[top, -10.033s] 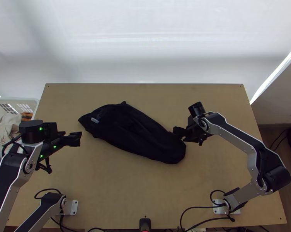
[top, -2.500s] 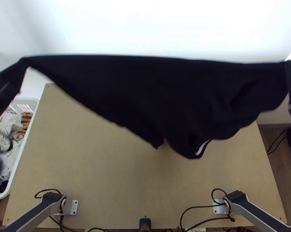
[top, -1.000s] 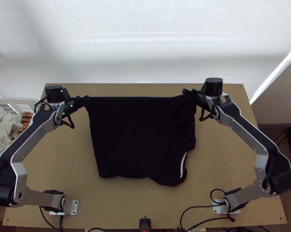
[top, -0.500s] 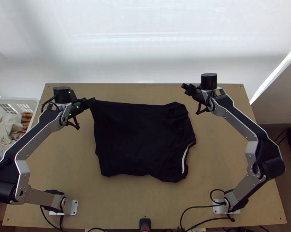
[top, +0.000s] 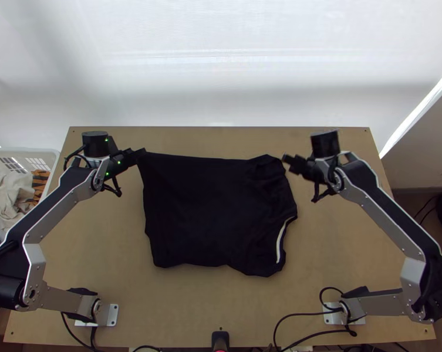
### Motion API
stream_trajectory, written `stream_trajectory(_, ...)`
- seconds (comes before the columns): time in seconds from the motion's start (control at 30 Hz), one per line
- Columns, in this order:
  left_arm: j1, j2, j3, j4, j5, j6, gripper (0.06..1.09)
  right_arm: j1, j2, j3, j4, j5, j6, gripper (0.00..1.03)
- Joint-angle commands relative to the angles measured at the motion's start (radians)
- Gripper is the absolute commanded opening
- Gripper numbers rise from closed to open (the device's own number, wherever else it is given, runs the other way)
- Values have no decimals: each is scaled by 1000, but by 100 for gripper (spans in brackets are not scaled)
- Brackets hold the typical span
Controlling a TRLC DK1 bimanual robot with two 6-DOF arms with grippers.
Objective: Fold the t-shirt
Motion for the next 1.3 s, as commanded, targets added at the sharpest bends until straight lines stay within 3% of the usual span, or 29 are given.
stream_trajectory(0.0, -9, -24, 26, 10, -14, -15, 10, 23, 41, -26, -58, 15, 13, 34)
stream_trajectory(1.27, -8, -101, 1, -19, -22, -12, 10, 78, 261, -55, 43, 18, -34, 35)
